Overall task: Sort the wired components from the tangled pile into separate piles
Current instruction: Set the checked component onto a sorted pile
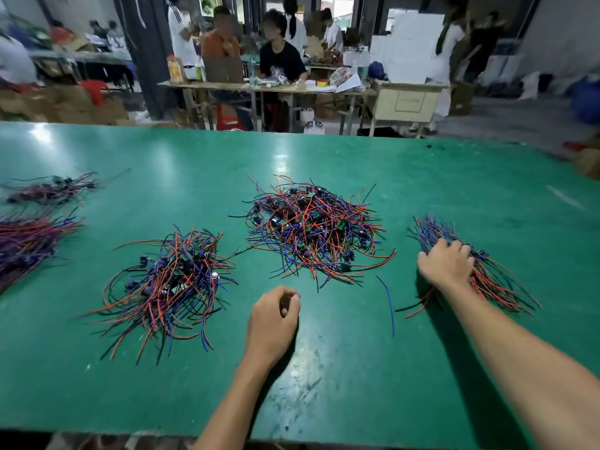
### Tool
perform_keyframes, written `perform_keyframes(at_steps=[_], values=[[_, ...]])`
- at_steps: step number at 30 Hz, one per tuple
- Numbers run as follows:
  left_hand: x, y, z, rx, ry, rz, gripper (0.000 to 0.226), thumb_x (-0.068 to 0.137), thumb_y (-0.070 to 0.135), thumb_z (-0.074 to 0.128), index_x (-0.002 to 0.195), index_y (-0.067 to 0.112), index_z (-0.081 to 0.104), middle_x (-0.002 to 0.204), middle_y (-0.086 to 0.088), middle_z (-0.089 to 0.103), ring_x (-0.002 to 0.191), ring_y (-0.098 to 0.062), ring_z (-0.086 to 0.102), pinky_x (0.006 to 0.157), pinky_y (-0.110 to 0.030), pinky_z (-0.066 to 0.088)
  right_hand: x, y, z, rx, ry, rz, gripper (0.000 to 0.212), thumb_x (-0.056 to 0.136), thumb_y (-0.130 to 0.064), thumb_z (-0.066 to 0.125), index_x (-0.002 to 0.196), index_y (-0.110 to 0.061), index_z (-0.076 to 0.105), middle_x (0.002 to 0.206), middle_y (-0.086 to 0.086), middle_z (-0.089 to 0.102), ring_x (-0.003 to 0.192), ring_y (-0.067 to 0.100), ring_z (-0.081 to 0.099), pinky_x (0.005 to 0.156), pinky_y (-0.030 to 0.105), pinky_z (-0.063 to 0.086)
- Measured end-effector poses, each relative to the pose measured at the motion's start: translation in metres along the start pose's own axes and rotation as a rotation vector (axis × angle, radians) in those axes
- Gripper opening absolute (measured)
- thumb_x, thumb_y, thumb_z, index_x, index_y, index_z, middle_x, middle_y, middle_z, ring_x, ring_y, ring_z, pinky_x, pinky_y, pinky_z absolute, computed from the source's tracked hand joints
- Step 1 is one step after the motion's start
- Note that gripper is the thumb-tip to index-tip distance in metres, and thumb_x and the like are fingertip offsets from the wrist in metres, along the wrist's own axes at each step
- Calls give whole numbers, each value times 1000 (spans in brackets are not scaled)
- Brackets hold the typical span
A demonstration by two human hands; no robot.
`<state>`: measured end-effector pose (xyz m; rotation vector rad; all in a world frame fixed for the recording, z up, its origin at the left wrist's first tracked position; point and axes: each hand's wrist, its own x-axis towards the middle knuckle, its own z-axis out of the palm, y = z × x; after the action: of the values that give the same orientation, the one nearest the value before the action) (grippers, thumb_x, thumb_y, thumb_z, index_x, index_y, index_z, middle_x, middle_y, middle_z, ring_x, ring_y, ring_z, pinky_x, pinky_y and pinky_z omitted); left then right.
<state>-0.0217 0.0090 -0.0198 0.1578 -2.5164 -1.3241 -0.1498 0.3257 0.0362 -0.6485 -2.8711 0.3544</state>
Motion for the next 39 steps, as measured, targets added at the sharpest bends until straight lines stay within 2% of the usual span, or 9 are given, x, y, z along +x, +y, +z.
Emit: perform_keyframes(at_steps=[3, 10, 15, 17, 25, 28, 33, 35, 39], values=[[3, -2, 2, 0, -3, -6, 10, 94, 29, 63, 85, 31, 67, 81, 13, 68, 77, -7, 62, 76, -33, 53, -17, 1, 23, -95, -37, -206, 60, 105, -44, 39, 152, -7, 36, 158, 21, 34, 144, 34, 33, 113, 43, 31], [4, -6, 5, 22, -16, 8, 12, 94, 26, 62, 85, 31, 69, 81, 13, 66, 78, -7, 60, 76, -33, 52, 2, 25, 21, -139, -253, -245, 66, 108, -52, 18, 162, -15, 18, 170, 14, -2, 157, 26, 1, 127, 38, 5], [7, -7, 6, 14, -21, -9, 13, 94, 29, 61, 84, 33, 69, 81, 14, 67, 77, -5, 60, 74, -31, 51, -16, -16, 18, -82, 23, -499, 40, 101, -39, 51, 135, -19, 60, 150, 15, 46, 139, 30, 38, 114, 44, 31], [8, -8, 6, -1, -20, -16, 14, 93, 28, 61, 82, 34, 69, 79, 14, 68, 75, -5, 61, 72, -30, 51, -38, -38, 26, 51, -6, -617, 28, 97, -34, 59, 121, -22, 69, 133, 7, 57, 126, 24, 49, 106, 41, 39], [8, -6, 3, -50, -13, -30, 16, 91, 25, 63, 79, 34, 71, 77, 13, 71, 76, -6, 65, 75, -32, 54, -76, -47, 45, 139, 56, -666, 16, 99, -32, 62, 104, -21, 71, 108, -3, 66, 108, 22, 56, 91, 38, 38], [2, -1, 1, -74, -28, 20, 19, 91, 38, 61, 76, 36, 72, 79, 17, 71, 74, -1, 62, 72, -28, 50, -86, -45, 31, 249, 248, -684, 4, 95, -23, 70, 96, -21, 73, 93, -4, 72, 91, 25, 62, 79, 40, 39], [-4, 26, -1, -542, -208, -111, 43, 95, 55, 58, 95, 18, 79, 88, -2, 77, 78, -20, 71, 70, -32, 60, -122, -48, 20, 382, 692, -894, 7, 97, -20, 70, 99, -22, 76, 91, -9, 72, 84, 21, 59, 74, 36, 41], [0, 38, -4, -717, -231, -241, 45, 95, 53, 53, 103, 14, 74, 94, -7, 79, 71, -16, 67, 59, -21, 53, -139, -46, 25, 368, 746, -973, 10, 96, -18, 70, 98, -24, 78, 93, -9, 72, 88, 20, 59, 78, 35, 40], [0, 37, -10, -976, -230, -401, 27, 90, 31, 68, 108, 10, 72, 103, -7, 78, 84, -14, 73, 75, -21, 55, -159, -41, 37, 335, 750, -1015, 23, 81, -3, 82, 93, -23, 80, 96, -7, 74, 94, 19, 58, 83, 33, 41]])
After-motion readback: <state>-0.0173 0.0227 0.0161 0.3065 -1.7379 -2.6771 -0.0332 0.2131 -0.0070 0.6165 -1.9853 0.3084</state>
